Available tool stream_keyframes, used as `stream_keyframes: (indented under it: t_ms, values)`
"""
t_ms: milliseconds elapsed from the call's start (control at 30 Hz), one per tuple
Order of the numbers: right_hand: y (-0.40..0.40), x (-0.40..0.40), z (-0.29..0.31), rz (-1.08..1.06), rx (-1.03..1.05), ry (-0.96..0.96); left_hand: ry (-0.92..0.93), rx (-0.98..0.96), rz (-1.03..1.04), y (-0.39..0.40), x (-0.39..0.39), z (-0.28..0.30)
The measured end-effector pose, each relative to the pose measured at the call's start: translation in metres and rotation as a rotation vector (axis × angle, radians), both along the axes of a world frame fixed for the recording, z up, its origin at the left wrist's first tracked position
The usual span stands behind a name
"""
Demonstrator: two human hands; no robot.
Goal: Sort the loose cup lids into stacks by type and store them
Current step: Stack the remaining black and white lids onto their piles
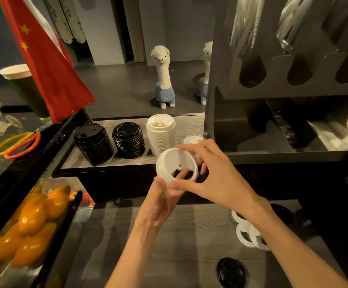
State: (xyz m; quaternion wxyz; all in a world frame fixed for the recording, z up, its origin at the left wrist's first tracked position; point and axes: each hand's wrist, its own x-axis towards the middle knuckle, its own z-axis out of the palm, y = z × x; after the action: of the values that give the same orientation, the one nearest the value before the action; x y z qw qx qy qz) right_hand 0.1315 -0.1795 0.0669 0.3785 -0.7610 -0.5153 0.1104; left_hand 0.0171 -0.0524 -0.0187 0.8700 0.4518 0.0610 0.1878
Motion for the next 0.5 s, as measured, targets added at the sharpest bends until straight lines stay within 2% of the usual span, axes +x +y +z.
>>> stream_keyframes:
  t_ms: [100, 367, 500]
  values:
    - [-0.003, 0.015, 0.006, 0.126, -0.059, -0.032, 0.002, -0.043, 0.013, 0.004, -0.004, 0.000]
    - [0.003, 0.012, 0.005, 0.097, -0.006, -0.098, -0.055, -0.103, 0.003, 0.009, -0.005, 0.003]
    - [0.009, 0.016, 0.013, 0.136, -0.015, -0.104, -0.085, -0.056, 0.043, 0.015, -0.002, 0.010]
